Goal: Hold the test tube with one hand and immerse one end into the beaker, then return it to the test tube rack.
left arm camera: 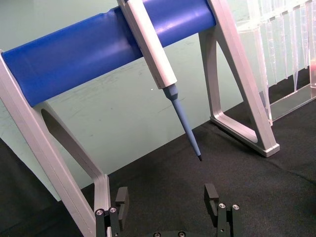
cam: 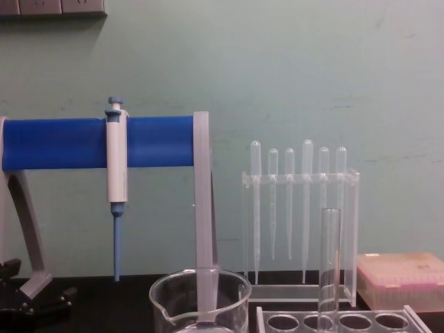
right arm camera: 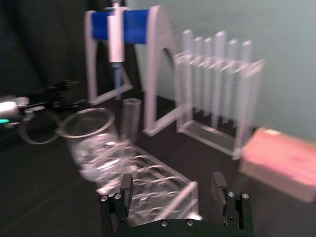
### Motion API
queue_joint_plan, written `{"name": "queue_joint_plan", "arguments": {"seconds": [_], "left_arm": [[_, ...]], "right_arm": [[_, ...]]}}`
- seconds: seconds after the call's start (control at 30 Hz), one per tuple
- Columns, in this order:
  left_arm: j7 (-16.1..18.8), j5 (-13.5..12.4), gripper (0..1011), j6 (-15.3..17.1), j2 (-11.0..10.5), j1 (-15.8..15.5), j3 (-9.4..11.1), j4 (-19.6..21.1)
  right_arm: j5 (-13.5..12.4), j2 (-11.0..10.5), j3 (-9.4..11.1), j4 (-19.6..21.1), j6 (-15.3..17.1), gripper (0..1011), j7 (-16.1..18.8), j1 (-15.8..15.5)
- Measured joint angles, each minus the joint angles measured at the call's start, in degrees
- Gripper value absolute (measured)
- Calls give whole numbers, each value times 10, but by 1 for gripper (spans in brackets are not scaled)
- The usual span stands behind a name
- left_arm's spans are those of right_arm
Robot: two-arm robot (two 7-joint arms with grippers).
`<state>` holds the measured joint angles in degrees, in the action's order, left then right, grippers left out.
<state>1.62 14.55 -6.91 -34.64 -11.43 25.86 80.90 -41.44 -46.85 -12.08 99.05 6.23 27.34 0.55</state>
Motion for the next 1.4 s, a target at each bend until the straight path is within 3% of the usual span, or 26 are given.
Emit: {"name": "queue_joint_plan", "arguments": {"seconds": [0.1,0.33,0.67,0.87,1.4], "left_arm": [[0,0,1000,0,0,0,0,0],[0,0,1000,0,0,0,0,0],[0,0,1000,0,0,0,0,0],[0,0,1000,0,0,0,0,0],[0,0,1000,0,0,0,0,0]], "right_arm": [[-29,-2,-6,7,29,1003,25,-2],[-65,5,-32,12,71,1003,31,12],[-68,28,-74,0,98,1003,14,63],[-70,54,-102,-23,115,1003,-2,106],[-54,94,-158,-70,110,1003,-14,181]]}}
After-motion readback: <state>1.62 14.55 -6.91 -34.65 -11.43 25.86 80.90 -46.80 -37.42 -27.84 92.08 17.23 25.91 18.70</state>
